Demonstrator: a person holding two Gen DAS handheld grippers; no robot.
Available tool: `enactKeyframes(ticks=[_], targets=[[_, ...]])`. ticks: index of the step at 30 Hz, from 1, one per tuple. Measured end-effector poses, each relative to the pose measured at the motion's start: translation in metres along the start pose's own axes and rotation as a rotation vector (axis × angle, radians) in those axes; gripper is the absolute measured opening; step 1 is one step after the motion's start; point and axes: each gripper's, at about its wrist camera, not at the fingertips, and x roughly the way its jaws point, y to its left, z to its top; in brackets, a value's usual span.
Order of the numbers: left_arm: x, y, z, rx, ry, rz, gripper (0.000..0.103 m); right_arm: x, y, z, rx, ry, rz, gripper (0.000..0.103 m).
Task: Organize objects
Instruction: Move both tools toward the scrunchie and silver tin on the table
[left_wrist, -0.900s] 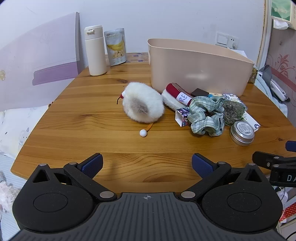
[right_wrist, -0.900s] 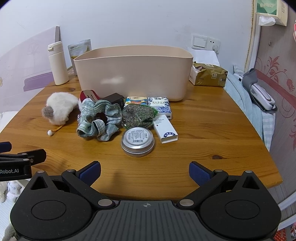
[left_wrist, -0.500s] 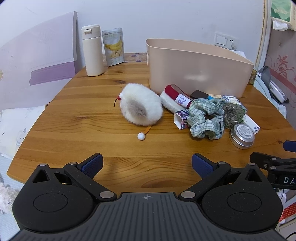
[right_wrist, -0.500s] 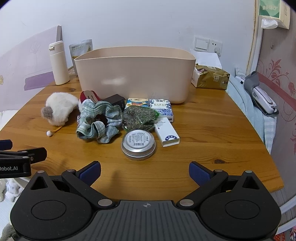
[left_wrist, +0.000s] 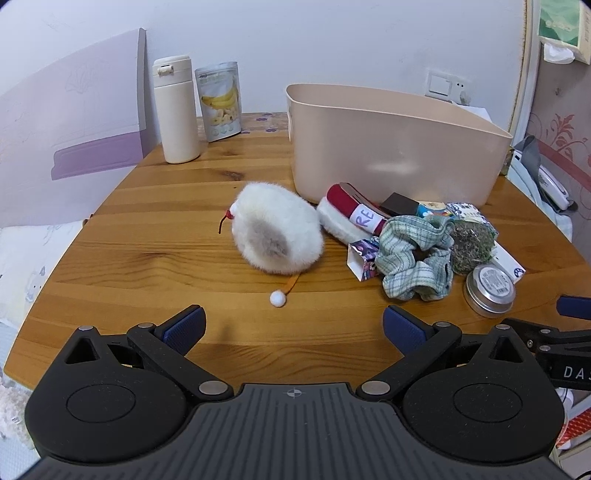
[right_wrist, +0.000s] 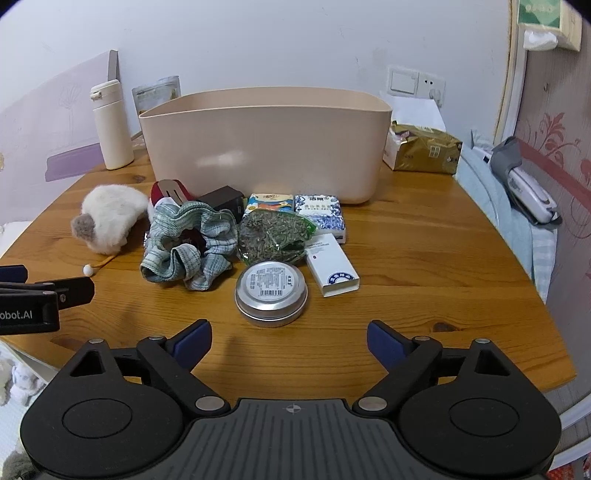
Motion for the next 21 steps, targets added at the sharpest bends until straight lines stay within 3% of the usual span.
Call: enactKeyframes(ticks=[21], targets=[[0.017,-0.012,0.006,0.04,-0.009,-0.047,0.103,0.013,0.0,0.005,-0.012,-0.001,0.02,0.077]])
